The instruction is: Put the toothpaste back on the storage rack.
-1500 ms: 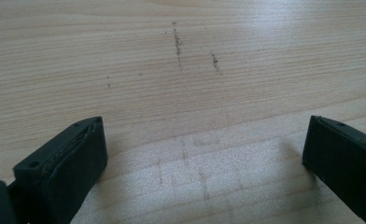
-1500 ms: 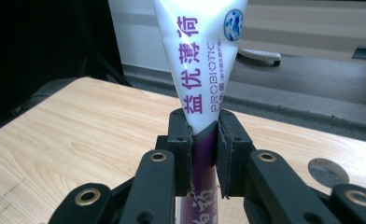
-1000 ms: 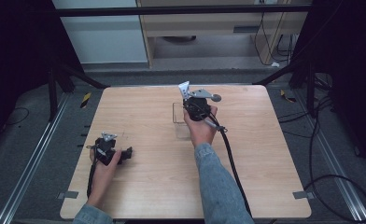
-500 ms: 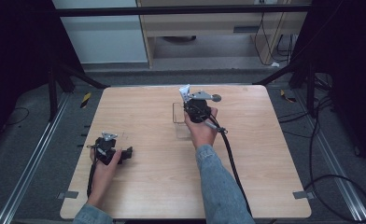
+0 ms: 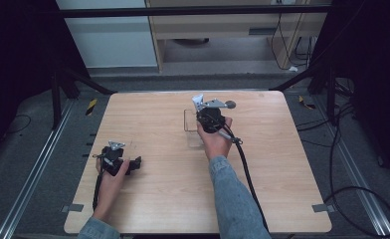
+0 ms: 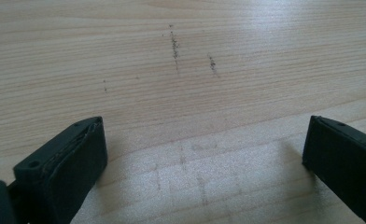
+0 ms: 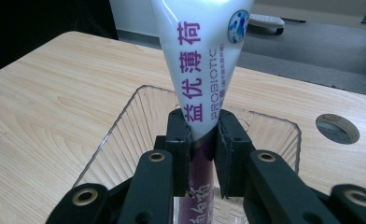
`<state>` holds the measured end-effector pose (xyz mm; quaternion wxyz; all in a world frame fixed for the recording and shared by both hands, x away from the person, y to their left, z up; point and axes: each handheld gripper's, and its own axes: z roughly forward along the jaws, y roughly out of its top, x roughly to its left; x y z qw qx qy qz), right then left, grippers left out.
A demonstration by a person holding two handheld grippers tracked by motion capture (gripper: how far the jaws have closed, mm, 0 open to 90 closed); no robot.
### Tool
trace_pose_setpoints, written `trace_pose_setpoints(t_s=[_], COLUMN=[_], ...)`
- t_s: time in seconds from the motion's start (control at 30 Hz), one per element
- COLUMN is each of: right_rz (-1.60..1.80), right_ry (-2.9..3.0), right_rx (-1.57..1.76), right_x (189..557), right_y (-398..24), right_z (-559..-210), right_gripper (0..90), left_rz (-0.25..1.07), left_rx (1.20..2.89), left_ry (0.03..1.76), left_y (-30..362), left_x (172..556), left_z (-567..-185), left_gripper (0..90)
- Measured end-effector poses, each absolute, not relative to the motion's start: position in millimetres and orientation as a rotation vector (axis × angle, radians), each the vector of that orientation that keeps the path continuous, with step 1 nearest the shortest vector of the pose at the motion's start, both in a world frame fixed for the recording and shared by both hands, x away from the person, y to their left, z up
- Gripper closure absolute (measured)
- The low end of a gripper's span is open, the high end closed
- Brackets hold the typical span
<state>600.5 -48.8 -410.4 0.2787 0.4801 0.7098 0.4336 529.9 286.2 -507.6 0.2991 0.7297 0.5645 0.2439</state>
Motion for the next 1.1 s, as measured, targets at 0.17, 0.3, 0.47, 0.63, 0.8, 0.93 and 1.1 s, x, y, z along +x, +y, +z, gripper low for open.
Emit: trace_pose_setpoints(t_s=[0.17, 0.3, 0.47, 0.63, 0.8, 0.93, 1.1], right_rz=[1.152, 1.152, 1.14, 1.115, 1.093, 1.088, 1.065], right_ry=[1.913, 1.911, 1.918, 1.933, 1.939, 1.943, 1.954], right_rx=[1.284, 1.289, 1.272, 1.244, 1.222, 1.215, 1.192], right_x=[599.2, 598.5, 597.7, 598.2, 597.5, 598.2, 601.2], right_y=[-49.2, -49.0, -45.6, -39.1, -34.6, -30.8, -24.2], right_z=[-411.7, -411.9, -411.6, -410.9, -411.0, -411.4, -411.7], right_gripper=[77.1, 77.0, 76.8, 76.7, 76.6, 76.5, 76.3], left_rz=[0.648, 0.647, 0.646, 0.646, 0.645, 0.645, 0.644], left_rx=[1.937, 1.938, 1.939, 1.94, 1.94, 1.94, 1.941], left_ry=[1.499, 1.498, 1.496, 1.495, 1.494, 1.494, 1.493], left_y=[286.2, 286.2, 286.3, 286.3, 286.3, 286.3, 286.3], left_x=[530.0, 530.1, 530.2, 530.3, 530.3, 530.4, 530.5], left_z=[-507.6, -507.6, -507.6, -507.6, -507.6, -507.6, -507.6], left_gripper=[0.0, 0.0, 0.0, 0.0, 0.0, 0.0, 0.0])
